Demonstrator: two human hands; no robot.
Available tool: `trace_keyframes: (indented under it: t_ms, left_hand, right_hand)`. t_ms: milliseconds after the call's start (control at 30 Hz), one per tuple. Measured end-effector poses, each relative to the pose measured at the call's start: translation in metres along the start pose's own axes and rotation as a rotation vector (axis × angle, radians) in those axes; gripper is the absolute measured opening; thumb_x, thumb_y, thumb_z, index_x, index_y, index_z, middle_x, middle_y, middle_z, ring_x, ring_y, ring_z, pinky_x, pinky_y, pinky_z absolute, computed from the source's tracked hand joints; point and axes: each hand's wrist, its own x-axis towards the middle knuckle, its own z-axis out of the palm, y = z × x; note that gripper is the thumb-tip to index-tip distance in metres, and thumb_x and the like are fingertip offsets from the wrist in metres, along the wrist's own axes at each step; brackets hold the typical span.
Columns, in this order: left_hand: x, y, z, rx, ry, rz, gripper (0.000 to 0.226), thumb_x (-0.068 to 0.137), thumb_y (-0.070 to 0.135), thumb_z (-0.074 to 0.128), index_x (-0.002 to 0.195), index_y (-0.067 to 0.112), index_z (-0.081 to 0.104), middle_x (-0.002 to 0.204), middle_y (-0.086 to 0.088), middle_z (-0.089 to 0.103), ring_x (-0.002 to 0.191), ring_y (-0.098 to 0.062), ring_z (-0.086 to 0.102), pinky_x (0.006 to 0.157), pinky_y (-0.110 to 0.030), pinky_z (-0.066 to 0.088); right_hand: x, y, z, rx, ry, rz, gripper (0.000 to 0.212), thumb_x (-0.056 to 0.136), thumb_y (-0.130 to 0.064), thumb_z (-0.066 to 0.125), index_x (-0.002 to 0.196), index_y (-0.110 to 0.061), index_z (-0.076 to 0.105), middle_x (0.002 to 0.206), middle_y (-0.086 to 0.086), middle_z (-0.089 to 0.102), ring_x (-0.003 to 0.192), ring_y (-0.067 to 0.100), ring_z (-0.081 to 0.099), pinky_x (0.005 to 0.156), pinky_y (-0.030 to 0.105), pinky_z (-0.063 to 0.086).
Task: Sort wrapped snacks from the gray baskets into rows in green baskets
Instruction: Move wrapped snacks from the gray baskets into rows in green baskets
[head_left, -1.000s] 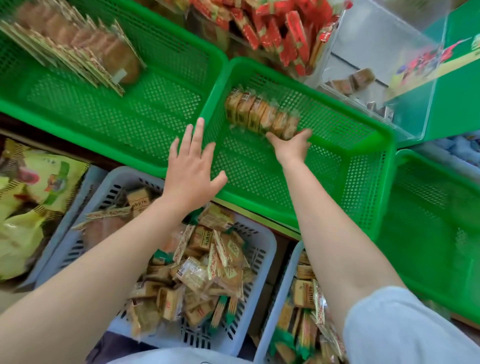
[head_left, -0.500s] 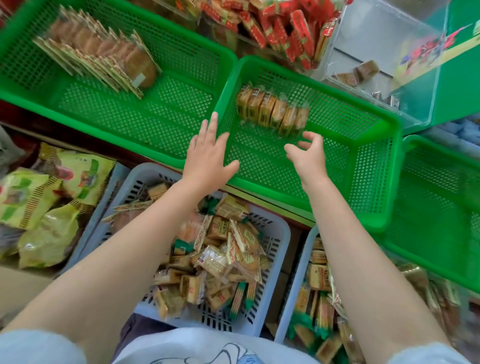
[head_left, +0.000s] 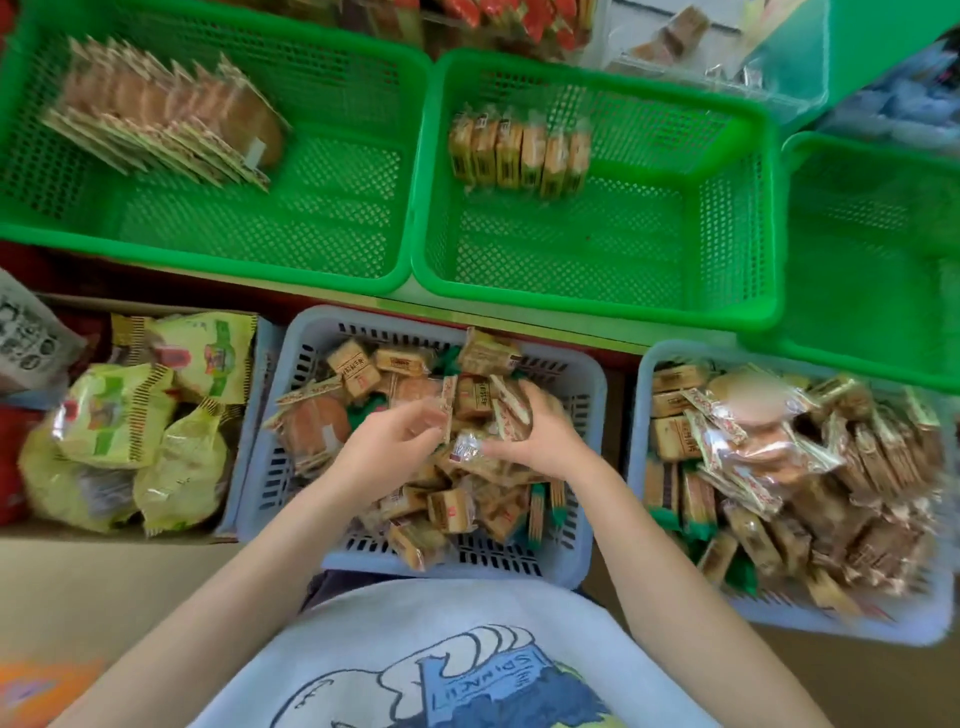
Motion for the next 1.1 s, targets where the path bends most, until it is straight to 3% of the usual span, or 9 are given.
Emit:
trace_keyframes:
  t_ms: [100, 267, 367, 500, 633, 733, 833, 1000, 1100]
  left_hand:
    - [-0.004, -0.005, -0.011, 0.032, 0.014, -0.005, 0.027, 0.102, 0.035, 0.050, 0.126, 0.033, 0.063, 0.122, 0.013, 0.065, 0.102, -0.008, 0.063, 0.083, -0.030, 0.054]
    - [-0.007, 0.003, -0.019, 0.042, 0.012, 0.003, 0.024, 0.102, 0.037, 0.049, 0.120, 0.033, 0.063, 0.116, 0.010, 0.065, 0.090, -0.018, 0.068, 0.077, -0.042, 0.060]
    - [-0.004, 0.009, -0.017, 0.009, 0.003, 0.050, 0.022, 0.102, 0.034, 0.050, 0.120, 0.033, 0.062, 0.115, 0.009, 0.067, 0.097, -0.014, 0.067, 0.085, -0.038, 0.057]
    - [-0.003, 0.025, -0.014, -0.271, -0.007, 0.048, 0.029, 0.102, 0.042, 0.049, 0.126, 0.031, 0.061, 0.116, 0.008, 0.068, 0.106, -0.012, 0.065, 0.100, -0.042, 0.052]
    - [-0.011, 0.050, -0.019, -0.774, -0.195, -0.083, 0.039, 0.105, 0.048, 0.036, 0.122, 0.024, 0.062, 0.117, -0.001, 0.072, 0.108, -0.019, 0.068, 0.098, -0.038, 0.051]
    - [-0.021, 0.055, -0.023, -0.842, -0.260, -0.045, 0.044, 0.103, 0.050, 0.040, 0.127, 0.020, 0.062, 0.121, -0.004, 0.072, 0.111, -0.022, 0.068, 0.094, -0.039, 0.053]
    - [-0.029, 0.057, -0.030, -0.799, -0.093, -0.037, 0.032, 0.099, 0.046, 0.055, 0.121, 0.023, 0.056, 0.112, -0.002, 0.073, 0.096, -0.019, 0.073, 0.077, -0.035, 0.060]
    - [-0.019, 0.040, -0.068, -0.807, 0.223, -0.106, 0.038, 0.095, 0.050, 0.058, 0.118, 0.020, 0.055, 0.109, -0.003, 0.068, 0.098, -0.021, 0.068, 0.089, -0.044, 0.056]
    - [-0.005, 0.024, -0.110, -0.725, 0.314, -0.013, 0.035, 0.099, 0.046, 0.055, 0.118, 0.017, 0.051, 0.106, 0.002, 0.062, 0.095, -0.015, 0.064, 0.077, -0.032, 0.053]
  right_hand:
    - [0.014, 0.009, 0.017, 0.093, 0.132, 0.014, 0.089, 0.084, -0.048, 0.074, 0.156, -0.029, 0.025, 0.156, 0.004, 0.030, 0.141, 0.031, 0.035, 0.112, 0.047, 0.038]
    - [0.001, 0.002, -0.001, 0.353, 0.347, -0.020, 0.032, 0.096, -0.022, 0.065, 0.127, -0.023, 0.055, 0.104, -0.005, 0.063, 0.099, 0.021, 0.063, 0.077, 0.031, 0.048]
    - [-0.030, -0.006, -0.019, 0.532, 0.439, -0.047, 0.030, 0.093, -0.029, 0.070, 0.118, -0.027, 0.054, 0.100, -0.013, 0.062, 0.090, 0.006, 0.059, 0.078, 0.027, 0.046]
    - [-0.072, -0.021, -0.027, 0.758, 0.298, -0.138, 0.040, 0.081, -0.043, 0.079, 0.113, -0.024, 0.064, 0.108, -0.006, 0.074, 0.100, 0.014, 0.070, 0.090, 0.037, 0.056]
    - [-0.096, -0.046, -0.016, 0.848, 0.137, -0.166, 0.024, 0.092, -0.042, 0.065, 0.105, -0.023, 0.069, 0.093, -0.009, 0.077, 0.089, 0.008, 0.072, 0.082, 0.025, 0.054]
    - [-0.102, -0.069, 0.000, 0.814, 0.193, -0.125, 0.036, 0.098, -0.051, 0.053, 0.109, -0.022, 0.071, 0.099, -0.002, 0.077, 0.096, 0.015, 0.072, 0.089, 0.032, 0.055]
    - [-0.101, -0.098, 0.014, 0.801, 0.263, -0.133, 0.046, 0.101, -0.057, 0.040, 0.121, -0.022, 0.064, 0.109, 0.001, 0.072, 0.103, 0.015, 0.068, 0.084, 0.030, 0.053]
    - [-0.091, -0.147, 0.026, 0.731, 0.127, -0.198, 0.034, 0.102, -0.052, 0.044, 0.128, -0.030, 0.050, 0.110, -0.018, 0.064, 0.102, -0.005, 0.060, 0.078, 0.017, 0.045]
    - [-0.081, -0.183, 0.027, 0.658, 0.069, -0.204, 0.026, 0.101, -0.040, 0.053, 0.125, -0.029, 0.054, 0.115, -0.007, 0.068, 0.103, 0.007, 0.066, 0.086, 0.028, 0.055]
